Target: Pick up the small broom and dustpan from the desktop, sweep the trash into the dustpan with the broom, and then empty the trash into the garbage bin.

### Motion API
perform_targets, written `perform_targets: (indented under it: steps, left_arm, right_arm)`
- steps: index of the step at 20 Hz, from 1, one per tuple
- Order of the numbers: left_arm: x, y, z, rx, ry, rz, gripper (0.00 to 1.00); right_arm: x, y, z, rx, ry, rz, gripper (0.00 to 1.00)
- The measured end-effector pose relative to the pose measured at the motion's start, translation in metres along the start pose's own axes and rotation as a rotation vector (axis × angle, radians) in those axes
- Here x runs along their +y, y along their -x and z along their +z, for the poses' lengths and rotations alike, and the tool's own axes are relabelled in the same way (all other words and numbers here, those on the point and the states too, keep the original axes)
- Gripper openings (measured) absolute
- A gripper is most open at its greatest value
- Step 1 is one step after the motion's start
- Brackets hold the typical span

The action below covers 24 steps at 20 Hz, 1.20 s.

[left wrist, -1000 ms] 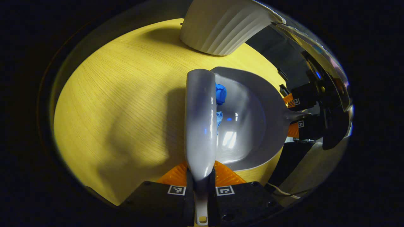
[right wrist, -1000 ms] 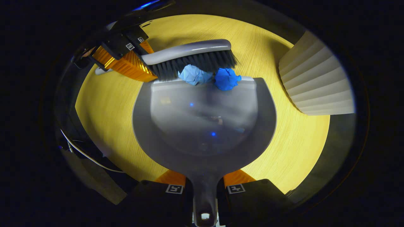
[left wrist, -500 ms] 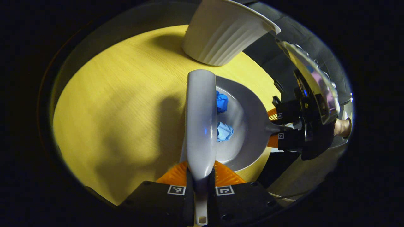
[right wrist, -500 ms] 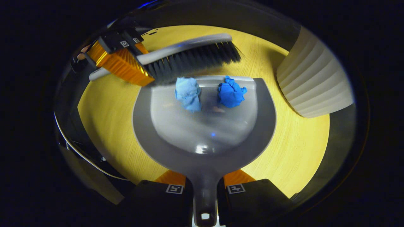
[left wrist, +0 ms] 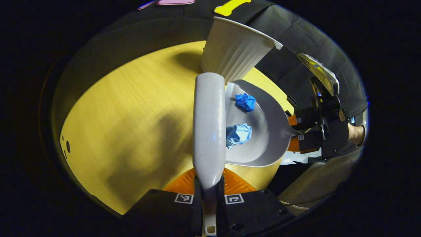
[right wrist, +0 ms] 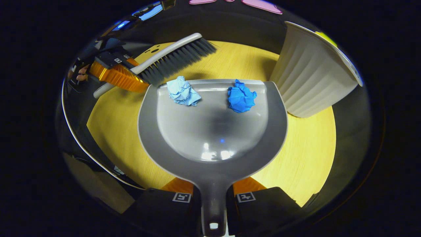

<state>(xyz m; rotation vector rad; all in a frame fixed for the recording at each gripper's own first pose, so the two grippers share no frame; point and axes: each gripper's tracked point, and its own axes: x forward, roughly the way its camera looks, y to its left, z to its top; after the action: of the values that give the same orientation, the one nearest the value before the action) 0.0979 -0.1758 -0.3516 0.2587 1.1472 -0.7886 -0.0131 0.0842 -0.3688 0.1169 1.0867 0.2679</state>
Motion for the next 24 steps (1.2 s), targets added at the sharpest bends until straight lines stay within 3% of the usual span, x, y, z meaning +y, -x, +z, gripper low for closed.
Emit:
perform_targets:
  steps: [2,5,13,24]
  left_arm:
    - [0.012,0.001,-0.001,-0.01,-0.014,0.038,0.2]
    - [0.013,0.0,-0.006,-0.008,0.027,0.035,0.24]
    - [0.013,-0.027,-0.02,0.008,0.122,0.027,0.2]
    - [0.01,-0.039,-0.026,0.044,0.138,0.017,0.2]
  right_arm:
    - [0.005,-0.001,0.002,-0.019,-0.047,-0.016,0.35]
    - [0.014,0.003,0.003,-0.021,-0.124,-0.05,0.35]
    - [0.034,0.002,0.021,-0.071,-0.245,-0.205,0.35]
    - [0.013,-0.018,0.055,-0.059,-0.268,-0.317,0.35]
